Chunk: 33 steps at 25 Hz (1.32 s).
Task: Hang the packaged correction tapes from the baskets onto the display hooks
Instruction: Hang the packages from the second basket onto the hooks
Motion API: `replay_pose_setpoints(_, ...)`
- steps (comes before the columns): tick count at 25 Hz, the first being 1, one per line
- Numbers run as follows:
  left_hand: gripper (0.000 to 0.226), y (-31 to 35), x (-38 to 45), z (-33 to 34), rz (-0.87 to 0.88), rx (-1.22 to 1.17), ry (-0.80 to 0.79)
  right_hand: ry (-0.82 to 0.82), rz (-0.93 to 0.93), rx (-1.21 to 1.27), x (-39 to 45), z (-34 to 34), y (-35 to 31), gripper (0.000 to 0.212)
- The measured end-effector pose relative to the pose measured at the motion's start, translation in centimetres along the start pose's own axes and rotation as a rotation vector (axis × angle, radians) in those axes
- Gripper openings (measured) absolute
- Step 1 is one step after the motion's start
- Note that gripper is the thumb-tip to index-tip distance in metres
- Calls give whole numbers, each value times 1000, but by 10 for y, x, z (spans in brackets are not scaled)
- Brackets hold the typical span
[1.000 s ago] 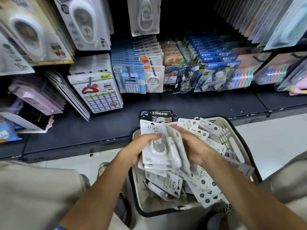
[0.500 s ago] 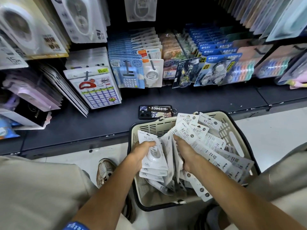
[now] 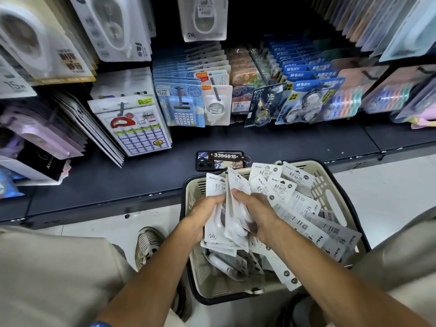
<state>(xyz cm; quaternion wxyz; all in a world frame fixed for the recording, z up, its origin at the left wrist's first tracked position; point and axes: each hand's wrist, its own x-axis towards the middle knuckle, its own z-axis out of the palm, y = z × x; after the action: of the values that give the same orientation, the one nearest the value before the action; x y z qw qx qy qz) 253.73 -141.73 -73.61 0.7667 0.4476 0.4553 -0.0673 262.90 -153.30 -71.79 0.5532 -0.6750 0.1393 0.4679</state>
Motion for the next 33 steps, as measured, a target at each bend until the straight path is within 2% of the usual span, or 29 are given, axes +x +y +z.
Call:
replay_pose_setpoints(3,62,16,-7,-1,4,12,-188,49,-52,33,-3,-1,-10,70)
replay_pose_setpoints(5,80,21,-11,2,20,32,-220,81,-90,22,-4,-2,-17,66)
replay_pose_setpoints(9,61,35,-13,-8,170,-140,-132,-76,-170,276,-12,-16,-53,50)
replay_pose_setpoints(11,67,42,-16,-9,218,-227,-113,-74,-322,90,-16,-20,-66,43)
replay_pose_setpoints(13,69,48,-21,-7,254,-279,-108,-126,-400,-10,-23,-17,-71,57)
replay_pose_setpoints(15,61,53,-28,-5,297,-325,-107,-176,-384,138,-31,-15,-74,76)
replay_pose_setpoints(16,59,56,-33,-6,315,-342,-105,-169,-391,213,-35,-16,-76,79)
replay_pose_setpoints(21,57,77,-67,-3,435,-351,-87,-218,-408,264,-68,-19,-90,44)
replay_pose_setpoints(23,66,98,-93,-5,523,-296,-62,-218,-478,209,-88,-14,-106,40)
replay_pose_setpoints(25,80,123,-127,-12,652,-198,-11,-194,-607,104,-113,-14,-130,44)
replay_pose_setpoints(27,69,147,-162,-24,804,-96,48,-182,-763,-67,-134,-20,-154,50)
replay_pose_setpoints(29,59,168,-195,-42,952,-68,87,-216,-877,-227,-156,-21,-175,46)
replay_pose_setpoints(33,70,208,-220,-67,1073,-147,152,-278,-889,-305,-166,1,-209,30)
